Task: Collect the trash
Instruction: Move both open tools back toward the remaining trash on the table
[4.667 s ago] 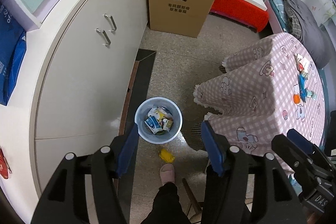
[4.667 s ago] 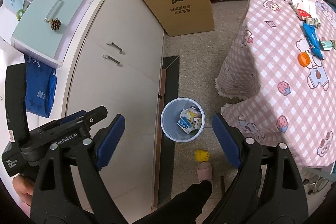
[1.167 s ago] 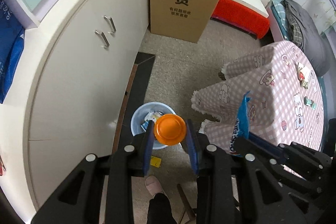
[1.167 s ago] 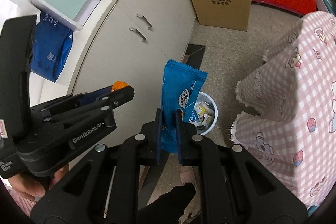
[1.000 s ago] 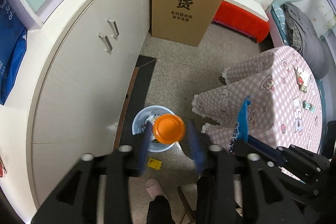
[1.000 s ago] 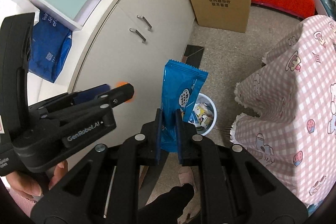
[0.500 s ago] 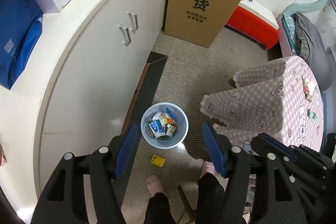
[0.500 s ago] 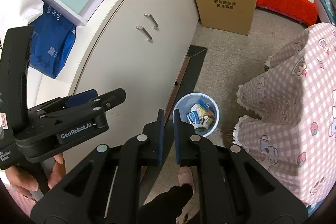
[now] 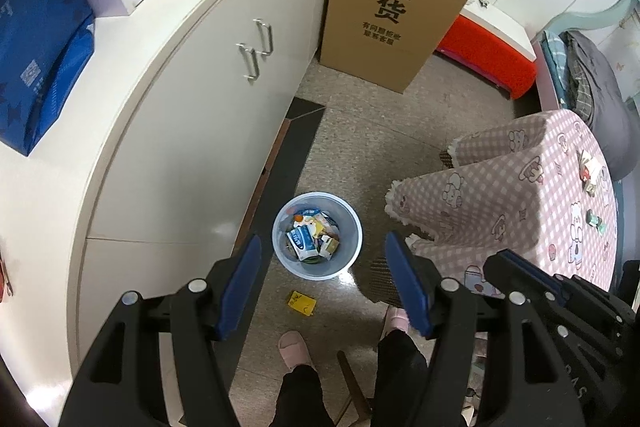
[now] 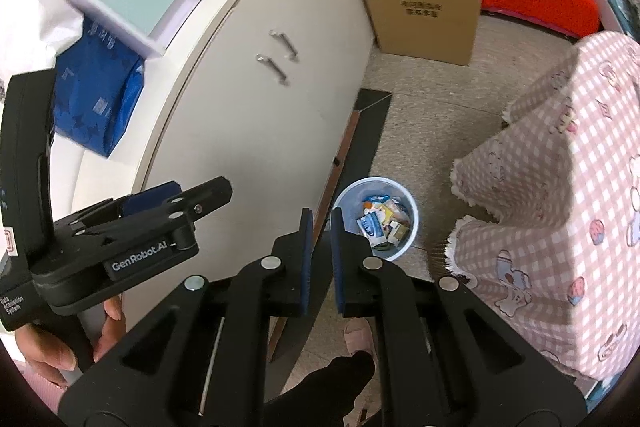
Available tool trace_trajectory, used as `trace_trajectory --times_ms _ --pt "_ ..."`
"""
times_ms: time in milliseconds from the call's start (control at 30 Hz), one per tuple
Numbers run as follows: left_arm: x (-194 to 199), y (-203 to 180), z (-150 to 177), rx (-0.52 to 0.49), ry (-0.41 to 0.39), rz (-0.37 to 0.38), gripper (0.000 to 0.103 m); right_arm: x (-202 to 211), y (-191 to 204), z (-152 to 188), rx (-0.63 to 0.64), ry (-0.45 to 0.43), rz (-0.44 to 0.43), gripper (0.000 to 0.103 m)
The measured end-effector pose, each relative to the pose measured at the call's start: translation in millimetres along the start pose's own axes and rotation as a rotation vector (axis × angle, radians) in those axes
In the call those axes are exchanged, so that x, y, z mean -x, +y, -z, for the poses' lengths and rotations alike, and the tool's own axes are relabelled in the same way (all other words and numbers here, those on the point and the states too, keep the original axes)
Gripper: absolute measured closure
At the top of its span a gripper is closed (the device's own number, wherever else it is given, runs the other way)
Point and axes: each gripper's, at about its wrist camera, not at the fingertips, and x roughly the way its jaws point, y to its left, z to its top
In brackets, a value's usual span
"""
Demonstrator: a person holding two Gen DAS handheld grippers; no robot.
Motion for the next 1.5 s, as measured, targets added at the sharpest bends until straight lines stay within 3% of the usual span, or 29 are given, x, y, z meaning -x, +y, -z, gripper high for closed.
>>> trace_trajectory --times_ms 233,433,500,567,733,933,1200,1500 --pt "-8.9 -59.4 -4.7 -0.076 0.013 0.013 0.038 19.8 -58.8 2.8 -0.086 -0.026 0.023 0.093" --pt "-23.7 -151.9 -8.5 -0.178 0.029 0.028 0.037 50.0 -155.3 4.2 -0.205 -0.047 0.063 0.092" --pt "-29.6 -186.1 -8.7 -0.208 0.039 0.040 0.037 61.6 -188.4 6.9 -0.242 -0.055 0.083 0.082" --pt "-36.6 -229.4 -7.8 -0.250 0.052 0.056 0.036 76.8 -226.7 10.2 -0.287 -0.072 0.112 0.059" --pt "-53.2 -323.6 -2.3 -0.328 0.081 0.092 0.036 111.6 -321.3 22.0 -0.401 -0.097 0.172 0.058" --pt "-72.7 -418.1 2.6 -0.417 0.107 0.124 0.036 140.1 -407.0 36.6 -0.520 -0.122 0.208 0.055" --pt "-106.0 -507.5 -3.4 -0.462 0.116 0.154 0.033 150.9 -476.8 38.9 -0.616 -0.140 0.205 0.050" --pt "-140.0 -541.9 -25.9 -0.385 0.103 0.170 0.033 132.7 -505.6 30.2 -0.657 -0.125 0.165 0.044"
